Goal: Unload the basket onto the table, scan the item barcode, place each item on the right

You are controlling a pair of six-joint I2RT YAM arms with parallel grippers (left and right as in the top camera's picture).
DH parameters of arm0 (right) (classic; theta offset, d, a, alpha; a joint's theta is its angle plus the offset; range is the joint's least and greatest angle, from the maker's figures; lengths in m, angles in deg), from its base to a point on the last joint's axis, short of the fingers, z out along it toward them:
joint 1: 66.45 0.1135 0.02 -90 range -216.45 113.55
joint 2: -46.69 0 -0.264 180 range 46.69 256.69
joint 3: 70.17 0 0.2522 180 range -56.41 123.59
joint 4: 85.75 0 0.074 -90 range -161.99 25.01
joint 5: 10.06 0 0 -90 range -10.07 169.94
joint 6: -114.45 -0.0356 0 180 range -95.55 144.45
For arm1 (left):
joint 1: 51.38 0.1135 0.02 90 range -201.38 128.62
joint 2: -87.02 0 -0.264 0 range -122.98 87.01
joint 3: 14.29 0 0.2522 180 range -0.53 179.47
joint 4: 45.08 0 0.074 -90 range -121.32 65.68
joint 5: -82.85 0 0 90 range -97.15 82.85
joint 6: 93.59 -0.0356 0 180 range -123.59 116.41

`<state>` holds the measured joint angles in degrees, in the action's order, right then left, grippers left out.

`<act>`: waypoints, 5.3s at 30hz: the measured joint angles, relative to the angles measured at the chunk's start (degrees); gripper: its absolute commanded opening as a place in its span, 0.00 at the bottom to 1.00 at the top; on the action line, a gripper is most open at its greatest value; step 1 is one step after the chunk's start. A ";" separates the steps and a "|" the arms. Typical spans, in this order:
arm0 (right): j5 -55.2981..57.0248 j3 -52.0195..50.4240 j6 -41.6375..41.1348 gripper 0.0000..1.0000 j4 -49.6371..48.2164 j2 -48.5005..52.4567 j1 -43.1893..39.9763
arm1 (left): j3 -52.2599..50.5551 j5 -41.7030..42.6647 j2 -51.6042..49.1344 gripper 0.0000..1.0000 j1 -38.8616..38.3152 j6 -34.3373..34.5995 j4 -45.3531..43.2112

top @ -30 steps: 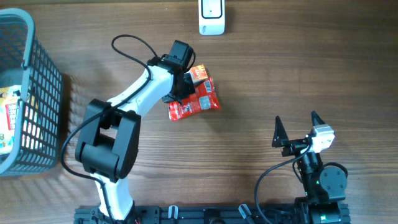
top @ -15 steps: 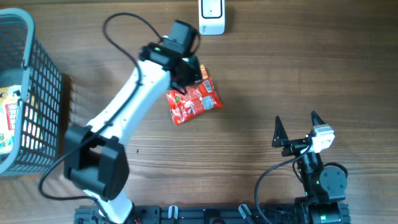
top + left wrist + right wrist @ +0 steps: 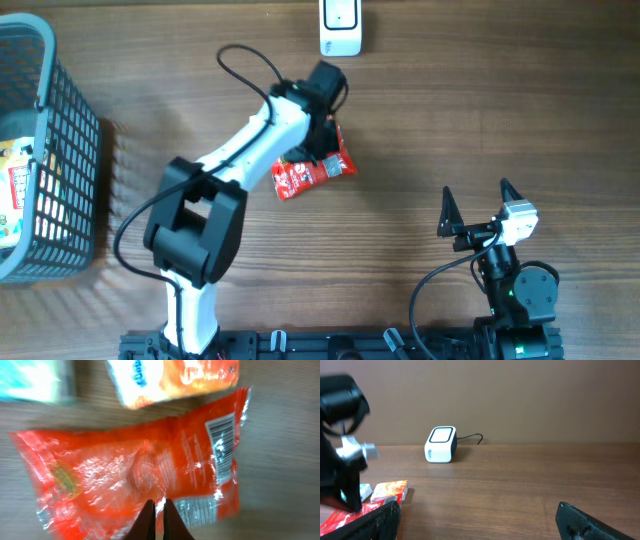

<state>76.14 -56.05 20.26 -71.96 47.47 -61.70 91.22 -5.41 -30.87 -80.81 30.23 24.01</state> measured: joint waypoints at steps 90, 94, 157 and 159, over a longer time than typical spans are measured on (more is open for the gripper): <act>0.00 0.00 0.00 1.00 -0.02 0.02 0.00 | 5.90 -16.72 -7.04 0.13 70.01 -21.70 -1.64; 0.00 0.00 0.00 1.00 -0.02 0.02 0.00 | 5.92 -16.92 -6.58 0.04 69.96 -21.90 -1.36; 0.00 0.00 0.00 1.00 -0.02 0.02 0.00 | 13.42 -1.20 6.86 1.00 5.46 -6.67 19.63; 0.00 0.00 0.00 1.00 -0.02 0.02 0.00 | 16.90 -1.36 9.97 1.00 6.86 -6.67 21.14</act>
<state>76.14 -56.05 20.26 -71.98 47.49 -61.70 108.11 -6.77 -20.90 -73.95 23.57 45.15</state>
